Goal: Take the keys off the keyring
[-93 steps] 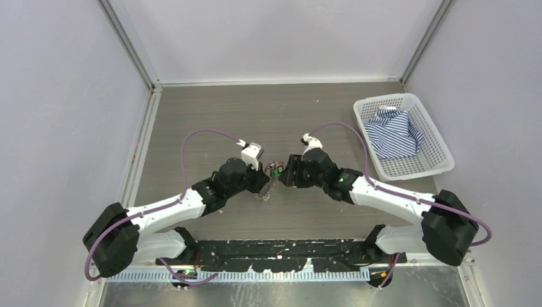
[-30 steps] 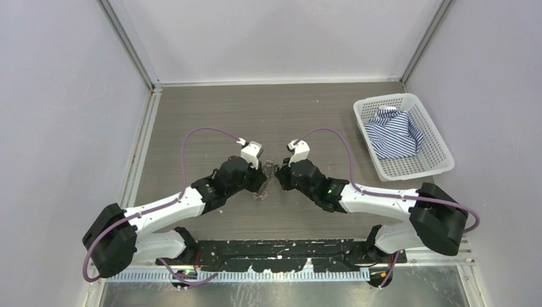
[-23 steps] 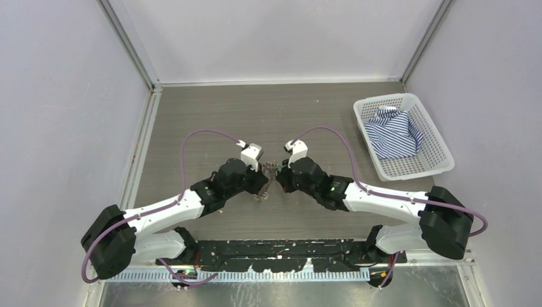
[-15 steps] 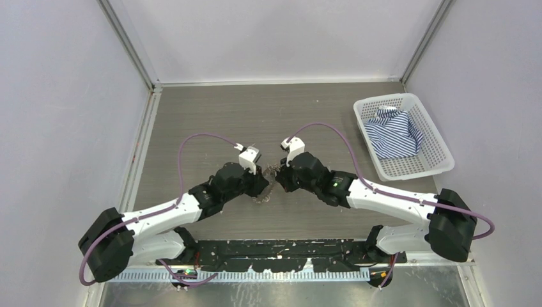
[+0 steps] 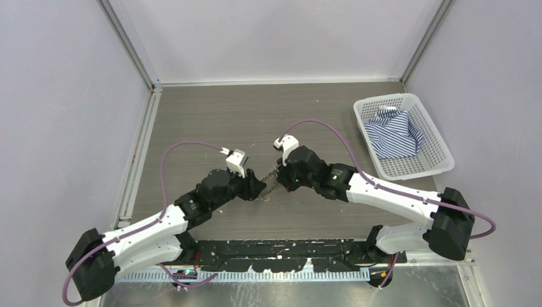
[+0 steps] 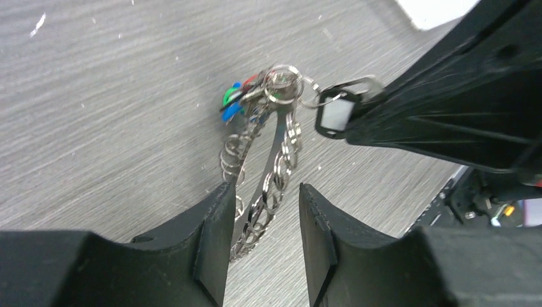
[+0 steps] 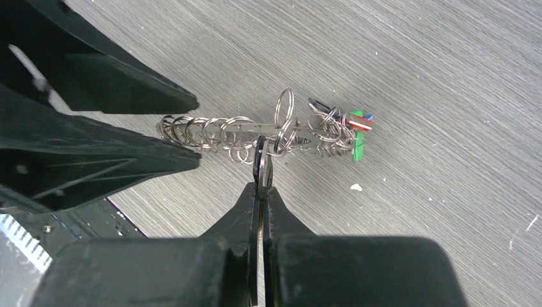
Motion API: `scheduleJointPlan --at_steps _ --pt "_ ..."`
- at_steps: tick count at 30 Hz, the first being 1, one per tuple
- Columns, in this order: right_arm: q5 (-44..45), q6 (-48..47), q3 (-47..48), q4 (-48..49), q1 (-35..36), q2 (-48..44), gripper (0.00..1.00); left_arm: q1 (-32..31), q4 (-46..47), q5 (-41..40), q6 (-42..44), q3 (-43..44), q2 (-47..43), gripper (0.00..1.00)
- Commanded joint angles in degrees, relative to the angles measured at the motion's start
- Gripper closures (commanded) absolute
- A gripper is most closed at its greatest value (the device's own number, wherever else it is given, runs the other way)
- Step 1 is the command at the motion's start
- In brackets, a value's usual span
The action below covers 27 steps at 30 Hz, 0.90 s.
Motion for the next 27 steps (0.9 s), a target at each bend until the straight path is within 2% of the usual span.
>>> scheduleJointPlan --at_steps 1,5,8,15,19,21,23,27 --pt "-0.3 -4.4 5.3 -4.5 -0.1 0.6 0.99 0.1 -1.4 -0.3 -1.5 1.8 -6.3 0.57" --pt "2.5 -6.4 9.5 -6.9 -0.1 1.7 0.99 0.1 -3.5 -6.8 -2.5 2.3 -10.3 0.59" --pt "5.2 -7.2 12.7 -7.2 -0.1 2.9 0.99 0.5 -4.0 -11.4 -4.9 3.2 -9.5 0.60" --pt "19.2 -9.3 26.8 -11.8 -0.9 13.3 0.99 2.0 -4.0 -6.9 -8.1 6.2 -7.1 0.63" --pt "22.0 -8.0 32.2 -14.0 -2.4 18.2 0.99 2.7 -7.8 -7.4 -8.8 7.1 -9.6 0.65" --pt "19.9 -7.0 33.1 -16.5 -2.3 19.7 0.99 2.8 -10.0 -7.5 -9.5 6.7 -11.3 0.65" --pt "13.6 -5.2 30.5 -16.4 -2.1 19.5 0.99 2.9 -11.6 -7.3 -11.8 5.7 -12.1 0.67" --pt "3.6 -1.0 22.6 -15.1 -0.8 18.9 0.99 2.9 -7.8 -6.0 -19.2 0.0 -10.9 0.72"
